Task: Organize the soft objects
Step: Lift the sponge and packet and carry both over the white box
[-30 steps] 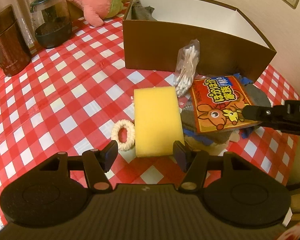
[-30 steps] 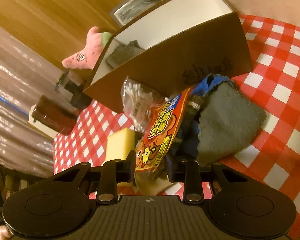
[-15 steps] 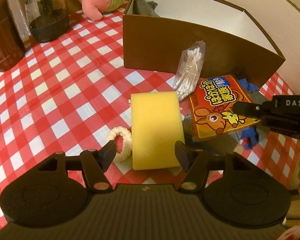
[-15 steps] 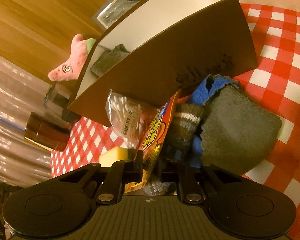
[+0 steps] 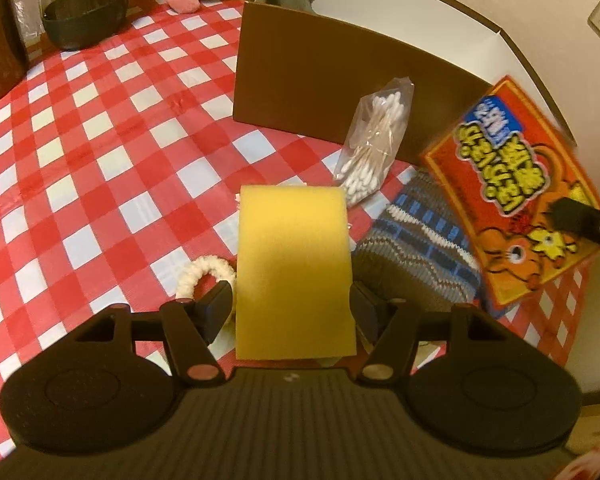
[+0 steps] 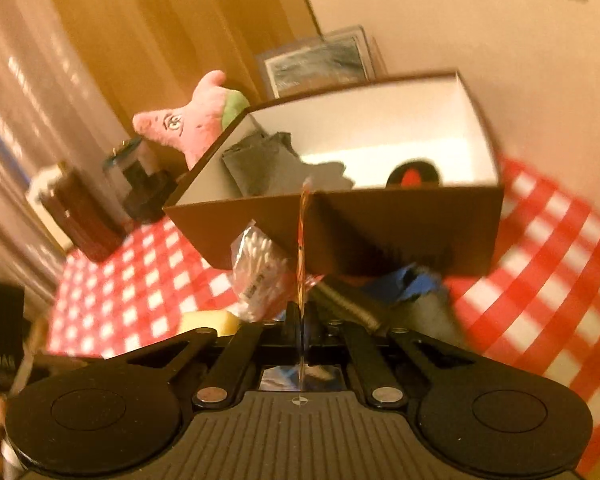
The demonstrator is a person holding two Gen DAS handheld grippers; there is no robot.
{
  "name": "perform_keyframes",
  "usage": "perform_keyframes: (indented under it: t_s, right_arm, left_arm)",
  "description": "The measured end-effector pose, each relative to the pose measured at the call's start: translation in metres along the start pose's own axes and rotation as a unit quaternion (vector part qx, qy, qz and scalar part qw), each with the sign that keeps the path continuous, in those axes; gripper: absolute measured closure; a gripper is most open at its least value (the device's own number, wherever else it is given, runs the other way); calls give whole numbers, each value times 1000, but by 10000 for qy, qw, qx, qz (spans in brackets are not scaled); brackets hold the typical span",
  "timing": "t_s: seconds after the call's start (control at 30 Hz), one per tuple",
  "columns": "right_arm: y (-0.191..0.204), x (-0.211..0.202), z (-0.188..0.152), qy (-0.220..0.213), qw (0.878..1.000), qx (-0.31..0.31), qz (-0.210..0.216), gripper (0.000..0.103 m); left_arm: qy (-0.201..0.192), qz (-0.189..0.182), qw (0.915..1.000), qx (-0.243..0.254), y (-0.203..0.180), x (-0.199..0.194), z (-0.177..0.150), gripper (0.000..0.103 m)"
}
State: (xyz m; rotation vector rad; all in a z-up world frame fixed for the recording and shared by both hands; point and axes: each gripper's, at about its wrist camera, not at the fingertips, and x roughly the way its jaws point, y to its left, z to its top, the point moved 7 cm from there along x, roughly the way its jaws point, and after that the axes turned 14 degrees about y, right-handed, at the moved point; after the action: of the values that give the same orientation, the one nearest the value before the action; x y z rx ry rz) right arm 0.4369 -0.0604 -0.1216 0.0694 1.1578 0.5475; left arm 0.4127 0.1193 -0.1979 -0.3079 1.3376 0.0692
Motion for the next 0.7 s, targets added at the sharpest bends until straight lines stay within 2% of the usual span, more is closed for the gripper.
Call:
perform_keyframes:
  t_s: [0.13,0.33,0.5,0.7]
  right_arm:
    - [5,-3,-4,-58,9986,-386,-356,102]
    - [-5,20,-13,171,9975,-393,-553,102]
    - [-10,26,-15,246,9979,-405,-444,102]
    - [-9,38,-12,359,9969,-450,-538,101]
  left_arm:
    - [-122,11,9998,132,0,1,6,40]
    - [-122,17,9998,176,2,10,16,35]
    - [-125,47,9996,260,-1,14,21,32]
    - [-36,249,9988,419,-8,22,27,33]
